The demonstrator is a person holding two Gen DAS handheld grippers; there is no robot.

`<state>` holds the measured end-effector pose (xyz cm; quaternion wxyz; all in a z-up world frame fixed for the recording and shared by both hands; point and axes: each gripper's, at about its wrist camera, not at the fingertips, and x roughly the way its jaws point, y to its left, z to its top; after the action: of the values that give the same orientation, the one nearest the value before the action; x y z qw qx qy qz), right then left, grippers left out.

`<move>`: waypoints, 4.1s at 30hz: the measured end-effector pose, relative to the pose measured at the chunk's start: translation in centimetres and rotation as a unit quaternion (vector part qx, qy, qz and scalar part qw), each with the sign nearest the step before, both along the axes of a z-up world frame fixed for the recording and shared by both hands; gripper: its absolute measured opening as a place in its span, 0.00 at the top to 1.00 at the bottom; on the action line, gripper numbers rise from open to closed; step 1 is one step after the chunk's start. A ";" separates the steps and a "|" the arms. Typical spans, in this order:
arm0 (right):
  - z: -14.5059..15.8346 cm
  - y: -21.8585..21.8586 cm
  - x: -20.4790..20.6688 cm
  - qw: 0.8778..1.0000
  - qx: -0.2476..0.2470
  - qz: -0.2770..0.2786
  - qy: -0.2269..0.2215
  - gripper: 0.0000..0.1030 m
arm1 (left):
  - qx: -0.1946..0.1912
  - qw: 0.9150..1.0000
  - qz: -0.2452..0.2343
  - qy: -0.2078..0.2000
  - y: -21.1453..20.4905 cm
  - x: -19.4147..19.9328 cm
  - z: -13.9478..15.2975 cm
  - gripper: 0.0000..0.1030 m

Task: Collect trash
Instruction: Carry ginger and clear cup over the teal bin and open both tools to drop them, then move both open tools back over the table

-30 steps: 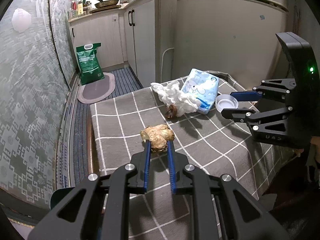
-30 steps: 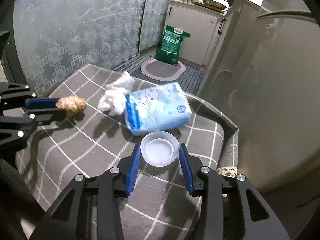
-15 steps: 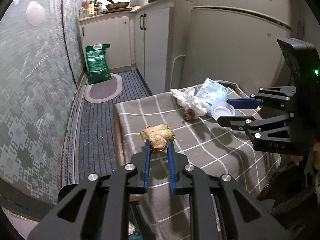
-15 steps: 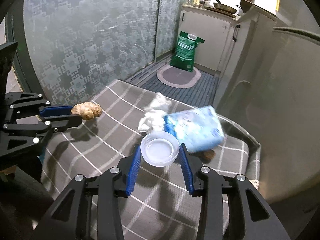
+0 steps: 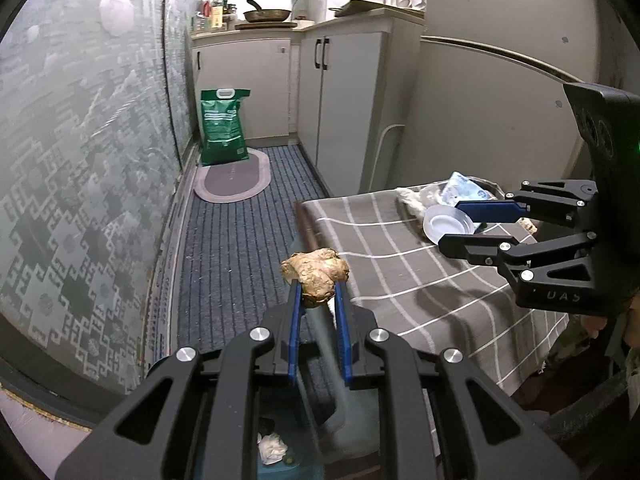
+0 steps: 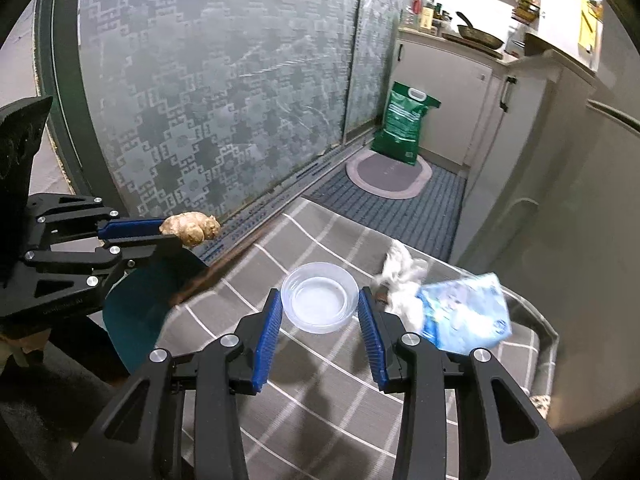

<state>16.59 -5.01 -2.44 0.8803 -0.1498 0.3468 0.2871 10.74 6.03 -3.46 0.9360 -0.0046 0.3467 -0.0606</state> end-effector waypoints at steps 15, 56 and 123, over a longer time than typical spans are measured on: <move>0.9 6.2 -0.8 0.999 0.014 0.050 -0.001 0.62 | 0.013 0.999 0.040 0.035 5.8 -2.3 -2.1 0.83; -8.3 20.3 -0.3 0.981 -0.072 0.108 0.144 0.62 | -0.012 0.996 0.087 0.032 13.9 -9.1 0.1 0.91; 0.4 -0.5 0.5 0.999 0.025 -0.036 0.010 0.59 | -0.053 0.997 0.039 -0.047 2.4 -2.4 4.4 0.62</move>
<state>17.10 -5.49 -2.03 0.8901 -0.1123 0.3533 0.2650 8.33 8.42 0.93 0.9514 -0.0650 0.2981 -0.0424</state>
